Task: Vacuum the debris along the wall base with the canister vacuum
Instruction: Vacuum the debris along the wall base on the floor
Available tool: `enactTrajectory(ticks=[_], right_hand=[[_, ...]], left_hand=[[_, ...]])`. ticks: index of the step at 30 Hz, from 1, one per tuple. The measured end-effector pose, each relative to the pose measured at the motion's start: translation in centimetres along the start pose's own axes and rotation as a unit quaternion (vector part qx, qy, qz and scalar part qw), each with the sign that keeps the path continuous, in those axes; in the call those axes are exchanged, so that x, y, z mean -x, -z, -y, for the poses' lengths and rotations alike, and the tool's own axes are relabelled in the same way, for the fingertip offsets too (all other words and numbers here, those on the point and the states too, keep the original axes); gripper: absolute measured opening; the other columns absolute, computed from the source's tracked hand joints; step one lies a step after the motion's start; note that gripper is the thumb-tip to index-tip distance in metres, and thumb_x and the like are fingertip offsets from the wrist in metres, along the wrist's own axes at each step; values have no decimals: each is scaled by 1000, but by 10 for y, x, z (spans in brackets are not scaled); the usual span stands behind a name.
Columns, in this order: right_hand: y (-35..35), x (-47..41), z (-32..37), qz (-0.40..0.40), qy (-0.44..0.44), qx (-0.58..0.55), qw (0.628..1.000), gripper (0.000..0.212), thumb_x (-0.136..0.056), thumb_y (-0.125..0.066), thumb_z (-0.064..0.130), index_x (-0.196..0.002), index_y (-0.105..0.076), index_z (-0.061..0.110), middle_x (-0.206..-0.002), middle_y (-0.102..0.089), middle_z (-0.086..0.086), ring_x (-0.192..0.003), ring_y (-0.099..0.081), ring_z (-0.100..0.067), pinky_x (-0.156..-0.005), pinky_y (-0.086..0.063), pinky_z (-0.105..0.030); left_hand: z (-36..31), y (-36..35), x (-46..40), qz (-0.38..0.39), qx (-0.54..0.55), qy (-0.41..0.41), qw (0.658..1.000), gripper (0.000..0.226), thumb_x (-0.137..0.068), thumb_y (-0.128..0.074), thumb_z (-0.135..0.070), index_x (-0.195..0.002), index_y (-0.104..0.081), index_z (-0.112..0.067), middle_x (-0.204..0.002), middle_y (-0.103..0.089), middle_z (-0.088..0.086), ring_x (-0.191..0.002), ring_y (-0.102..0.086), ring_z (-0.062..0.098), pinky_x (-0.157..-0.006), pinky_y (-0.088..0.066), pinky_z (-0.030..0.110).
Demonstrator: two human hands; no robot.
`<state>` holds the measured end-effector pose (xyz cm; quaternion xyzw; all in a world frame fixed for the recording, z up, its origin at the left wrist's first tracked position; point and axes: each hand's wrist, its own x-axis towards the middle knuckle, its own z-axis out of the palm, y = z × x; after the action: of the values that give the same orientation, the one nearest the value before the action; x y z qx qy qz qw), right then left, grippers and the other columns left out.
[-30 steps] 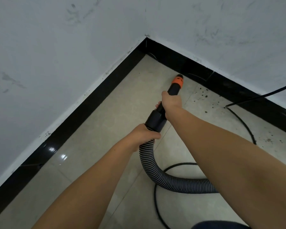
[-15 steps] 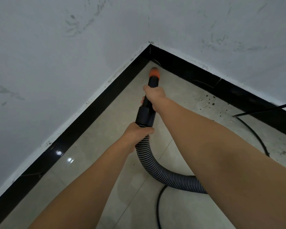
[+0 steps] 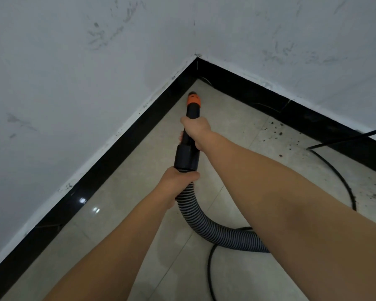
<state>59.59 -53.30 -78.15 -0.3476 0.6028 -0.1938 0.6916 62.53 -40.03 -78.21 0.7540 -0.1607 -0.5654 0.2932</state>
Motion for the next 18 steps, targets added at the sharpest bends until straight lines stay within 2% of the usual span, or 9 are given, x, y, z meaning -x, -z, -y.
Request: enactTrajectory(ticks=[3,7,11,14,18], right_hand=[[-12,11,-19,-4,-2,6,1000,13,-93,-54,17,-94,-48,7,-69,-54,-12,-48,-53,-21,-49,-50,-29],[-28,22,-44,0,3,22,1000,28,-92,-54,21,-113,-47,4,-82,-58,-15,-45,-56,-21,-46,-50,-27],[-35,34,-47,25,-3,23,999,35,-93,-54,21,-121,-47,3,-75,-57,-13,-48,-57,-21,-46,-49,-26],[-20,37,-45,-20,-3,-4,1000,35,-93,-54,22,-121,-46,4,-80,-60,-14,-47,-57,-20,-43,-48,-24],[20,37,-49,-104,-1,-54,993,34,-92,-55,23,-119,-47,4,-85,-61,-16,-44,-57,-18,-38,-45,-22]], left_hand=[[17,15,13,8,-9,22,1000,10,-84,-68,-11,-88,-59,-9,-71,-58,6,-64,-57,17,-58,-47,26],[40,33,28,17,-11,41,999,10,-84,-68,-11,-88,-60,-8,-70,-58,6,-63,-57,18,-58,-46,26],[48,38,37,4,-5,38,999,11,-84,-68,-12,-90,-60,-8,-71,-59,7,-66,-58,19,-61,-47,27],[41,34,35,21,-50,24,998,12,-82,-70,-13,-90,-61,-10,-74,-60,7,-69,-59,21,-70,-49,31],[27,16,32,76,-120,9,990,11,-82,-70,-12,-85,-59,-12,-71,-60,6,-64,-58,18,-62,-48,26]])
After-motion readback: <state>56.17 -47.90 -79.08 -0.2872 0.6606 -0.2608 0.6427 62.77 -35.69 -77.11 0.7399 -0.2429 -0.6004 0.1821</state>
